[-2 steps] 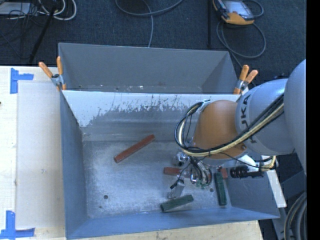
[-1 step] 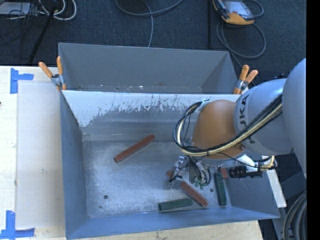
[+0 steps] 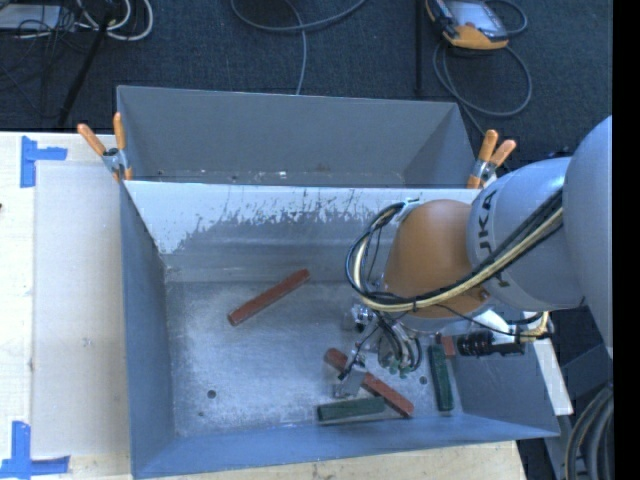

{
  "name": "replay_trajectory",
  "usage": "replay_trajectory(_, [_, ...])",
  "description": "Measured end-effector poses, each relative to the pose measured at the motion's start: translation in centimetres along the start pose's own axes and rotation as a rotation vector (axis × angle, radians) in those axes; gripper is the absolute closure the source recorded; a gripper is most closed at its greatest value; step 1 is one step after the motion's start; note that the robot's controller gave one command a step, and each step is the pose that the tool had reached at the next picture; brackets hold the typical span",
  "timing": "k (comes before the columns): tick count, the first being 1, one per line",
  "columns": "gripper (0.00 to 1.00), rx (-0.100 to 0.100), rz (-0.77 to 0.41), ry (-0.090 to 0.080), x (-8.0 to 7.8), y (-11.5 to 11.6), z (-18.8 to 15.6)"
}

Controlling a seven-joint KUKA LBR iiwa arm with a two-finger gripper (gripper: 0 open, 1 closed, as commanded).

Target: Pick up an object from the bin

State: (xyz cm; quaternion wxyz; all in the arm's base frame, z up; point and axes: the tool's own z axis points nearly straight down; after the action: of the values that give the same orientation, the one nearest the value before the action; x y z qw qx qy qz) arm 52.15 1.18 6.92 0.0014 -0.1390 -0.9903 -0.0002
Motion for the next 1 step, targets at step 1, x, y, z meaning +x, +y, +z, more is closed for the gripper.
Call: replay_trajectory(1, [1.00, 0.000, 0.001, 0.000, 0.01, 0.00, 0.00])
